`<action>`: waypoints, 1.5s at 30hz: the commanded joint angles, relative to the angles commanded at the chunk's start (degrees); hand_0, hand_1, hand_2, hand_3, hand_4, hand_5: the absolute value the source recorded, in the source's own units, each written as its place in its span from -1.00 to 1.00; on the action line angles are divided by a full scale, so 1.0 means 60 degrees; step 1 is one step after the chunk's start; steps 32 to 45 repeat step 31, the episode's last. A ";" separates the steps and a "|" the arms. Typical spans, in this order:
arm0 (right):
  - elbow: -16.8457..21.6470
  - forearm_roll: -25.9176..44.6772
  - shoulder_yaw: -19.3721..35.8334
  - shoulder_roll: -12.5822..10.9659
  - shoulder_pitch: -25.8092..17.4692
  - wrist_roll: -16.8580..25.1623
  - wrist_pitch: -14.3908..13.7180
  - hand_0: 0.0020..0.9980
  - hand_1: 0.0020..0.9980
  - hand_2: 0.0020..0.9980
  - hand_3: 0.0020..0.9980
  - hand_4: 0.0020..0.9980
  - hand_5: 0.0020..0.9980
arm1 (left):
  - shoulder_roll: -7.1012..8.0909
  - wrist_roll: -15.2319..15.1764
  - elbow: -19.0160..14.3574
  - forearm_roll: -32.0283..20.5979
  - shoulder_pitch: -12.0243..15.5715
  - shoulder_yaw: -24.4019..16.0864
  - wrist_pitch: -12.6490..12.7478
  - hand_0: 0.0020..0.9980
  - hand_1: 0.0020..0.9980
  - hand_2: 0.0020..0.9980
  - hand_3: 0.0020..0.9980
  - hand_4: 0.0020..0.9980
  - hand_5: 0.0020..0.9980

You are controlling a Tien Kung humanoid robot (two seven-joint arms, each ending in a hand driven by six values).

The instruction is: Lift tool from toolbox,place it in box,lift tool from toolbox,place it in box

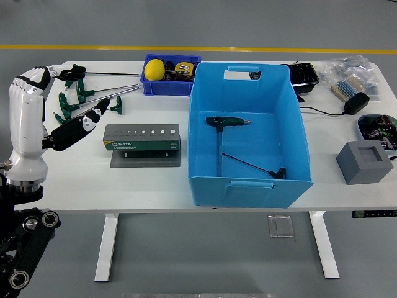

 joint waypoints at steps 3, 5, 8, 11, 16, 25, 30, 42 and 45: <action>0.0000 -0.0009 0.0016 -0.0005 0.0003 0.0000 0.0003 0.17 0.08 0.25 0.16 0.57 0.67 | 0.0020 0.0000 0.0081 -0.0077 0.0003 0.0025 0.0000 0.50 0.57 0.72 0.68 0.94 -0.40; 0.0000 -0.0008 0.0020 -0.0005 0.0004 0.0002 0.0000 0.17 0.08 0.25 0.16 0.57 0.67 | 0.0011 0.0000 0.0141 -0.0075 0.0004 0.0026 0.0000 0.50 0.57 0.72 0.68 0.94 -0.40; 0.0000 0.0014 0.0004 -0.0007 0.0009 0.0009 -0.0006 0.17 0.08 0.25 0.16 0.57 0.67 | -0.0007 0.0000 0.0220 -0.0058 0.0002 0.0028 0.0000 0.78 0.88 1.00 0.84 0.95 -0.35; 0.0000 0.0026 0.0001 -0.0011 0.0013 0.0017 -0.0012 0.17 0.08 0.25 0.16 0.57 0.67 | -0.0013 0.0000 0.0268 0.0016 0.0002 0.0019 0.0000 0.78 0.88 1.00 0.84 0.95 -0.35; 0.0000 0.0019 -0.0008 -0.0016 0.0022 0.0014 -0.0010 0.17 0.08 0.25 0.16 0.57 0.67 | -0.0016 0.0000 0.0333 0.0130 -0.0004 -0.0045 0.0000 0.91 1.00 1.00 0.93 0.96 -0.26; 0.0000 -0.0015 0.0034 -0.0015 0.0034 0.0003 -0.0003 0.17 0.08 0.25 0.16 0.57 0.67 | -0.0034 0.0090 0.0520 -0.0002 -0.0018 -0.0114 0.0000 1.00 1.00 1.00 1.00 1.00 0.42; 0.0000 0.0004 0.0011 -0.0015 0.0034 0.0007 -0.0007 0.17 0.08 0.25 0.16 0.57 0.67 | -0.0061 0.0439 0.0606 -0.0203 0.0001 -0.0086 0.0000 1.00 1.00 1.00 1.00 1.00 0.42; 0.0000 0.0015 0.0004 -0.0017 0.0036 0.0010 -0.0008 0.17 0.08 0.25 0.16 0.57 0.67 | -0.0062 0.0483 0.0619 -0.0233 0.0007 -0.0080 0.0000 1.00 1.00 1.00 1.00 1.00 0.42; 0.0000 0.0015 0.0004 -0.0017 0.0036 0.0010 -0.0008 0.17 0.08 0.25 0.16 0.57 0.67 | -0.0062 0.0483 0.0619 -0.0233 0.0007 -0.0080 0.0000 1.00 1.00 1.00 1.00 1.00 0.42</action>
